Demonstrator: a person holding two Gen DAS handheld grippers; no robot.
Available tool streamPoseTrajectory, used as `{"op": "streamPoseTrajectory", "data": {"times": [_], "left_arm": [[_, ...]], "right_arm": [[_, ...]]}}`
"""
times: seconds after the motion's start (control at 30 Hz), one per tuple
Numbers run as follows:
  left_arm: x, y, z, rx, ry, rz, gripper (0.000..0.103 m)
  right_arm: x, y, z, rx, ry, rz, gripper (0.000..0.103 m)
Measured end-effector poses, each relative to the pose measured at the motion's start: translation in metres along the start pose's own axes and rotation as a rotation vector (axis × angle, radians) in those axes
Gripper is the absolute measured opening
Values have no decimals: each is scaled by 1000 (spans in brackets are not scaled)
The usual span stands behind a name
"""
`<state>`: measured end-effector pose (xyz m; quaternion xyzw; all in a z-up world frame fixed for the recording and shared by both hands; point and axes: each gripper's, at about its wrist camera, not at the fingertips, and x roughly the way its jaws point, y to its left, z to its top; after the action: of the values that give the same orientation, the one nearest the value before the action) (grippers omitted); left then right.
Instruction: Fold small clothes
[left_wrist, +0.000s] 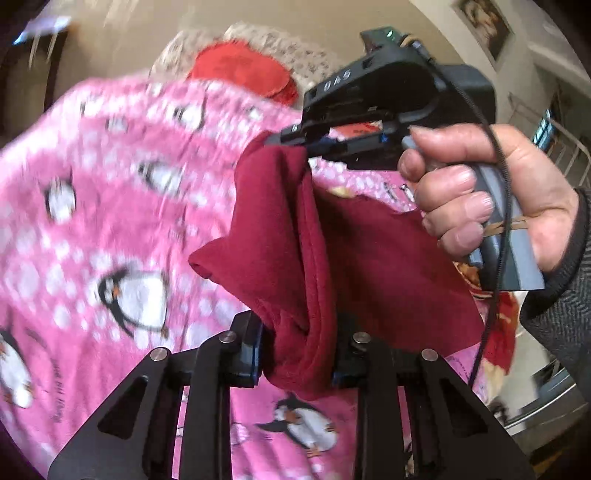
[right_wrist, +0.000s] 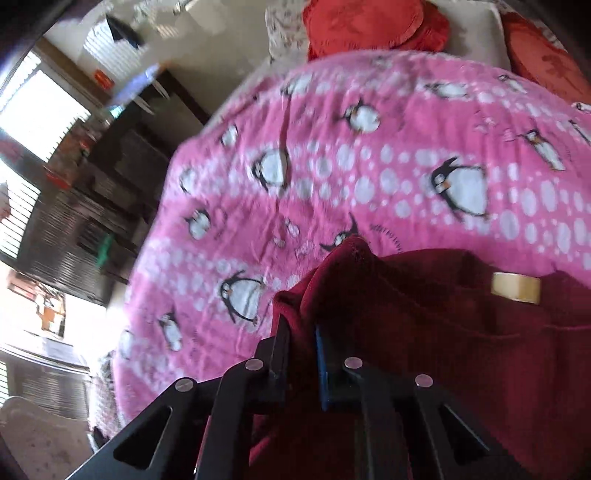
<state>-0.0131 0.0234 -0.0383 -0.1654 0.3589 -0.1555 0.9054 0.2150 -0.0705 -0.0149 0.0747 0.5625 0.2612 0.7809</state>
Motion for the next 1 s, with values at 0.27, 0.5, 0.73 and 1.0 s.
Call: {"op": "streamPoseTrajectory", "data": {"times": [0.27, 0.5, 0.73, 1.0], "left_arm": [[5, -61, 11, 177, -16, 53, 24], [25, -126, 29, 253, 26, -43, 24], [55, -203, 27, 316, 77, -143, 24], [103, -251, 0, 355, 204, -215, 27]], "right_arm": [[-59, -32, -10, 54, -98, 116, 11], [-104, -82, -16, 64, -131, 121, 11], [-157, -149, -28, 50, -119, 58, 10], [-153, -220, -50, 61, -63, -85, 10]]}}
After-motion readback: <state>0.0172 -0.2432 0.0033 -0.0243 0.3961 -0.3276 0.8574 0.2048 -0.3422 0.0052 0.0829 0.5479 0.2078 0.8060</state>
